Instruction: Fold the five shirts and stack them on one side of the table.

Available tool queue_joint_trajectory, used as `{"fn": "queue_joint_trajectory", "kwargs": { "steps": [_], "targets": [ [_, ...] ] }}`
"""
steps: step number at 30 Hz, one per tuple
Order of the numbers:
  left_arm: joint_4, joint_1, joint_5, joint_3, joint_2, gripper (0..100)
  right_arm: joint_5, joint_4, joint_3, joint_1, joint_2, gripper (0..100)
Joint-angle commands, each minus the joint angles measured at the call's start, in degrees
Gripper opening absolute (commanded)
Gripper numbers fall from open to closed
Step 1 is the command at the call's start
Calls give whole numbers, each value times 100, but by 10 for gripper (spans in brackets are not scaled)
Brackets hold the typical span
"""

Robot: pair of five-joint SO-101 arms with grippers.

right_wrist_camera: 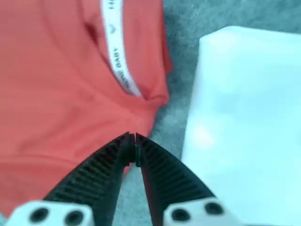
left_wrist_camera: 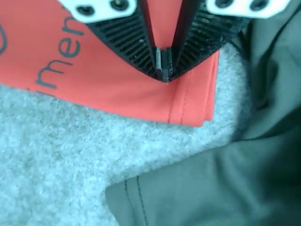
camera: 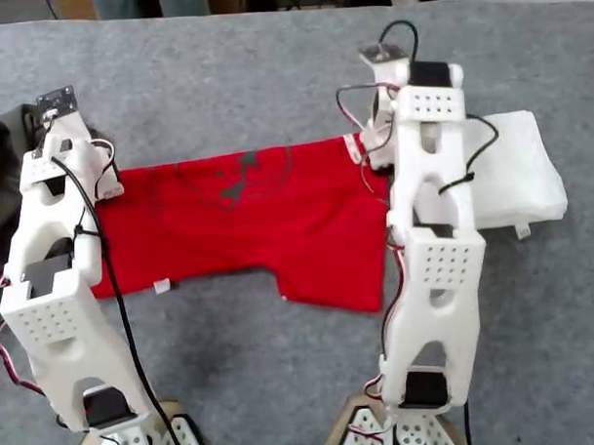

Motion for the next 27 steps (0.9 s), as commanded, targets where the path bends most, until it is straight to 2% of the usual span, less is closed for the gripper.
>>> {"fn": "queue_joint_trajectory", "kwargs": {
  "steps": [1,8,15,18,22,27],
  "targets": [
    [448,-92,-185,-48,-527,28,132,105,435,-264,-1103,15],
    [651,84,-255,822,-2207,28,1451,-114,3547,-1240,-3477,18],
    [651,-22,-897,1956,-3077,29,2927,-1020,6264,-1679,-5490,19],
    [492,-251,-1073,2246,-2971,29,3121,-1565,7486,-1776,-6264,58],
    [-264,-734,-1319,2756,-2769,29,3473,-2075,8884,-2004,-7248,145],
    [-730,-1077,-1310,2949,-2716,29,3569,-2576,10176,-2611,-8040,152]
  ]
}}
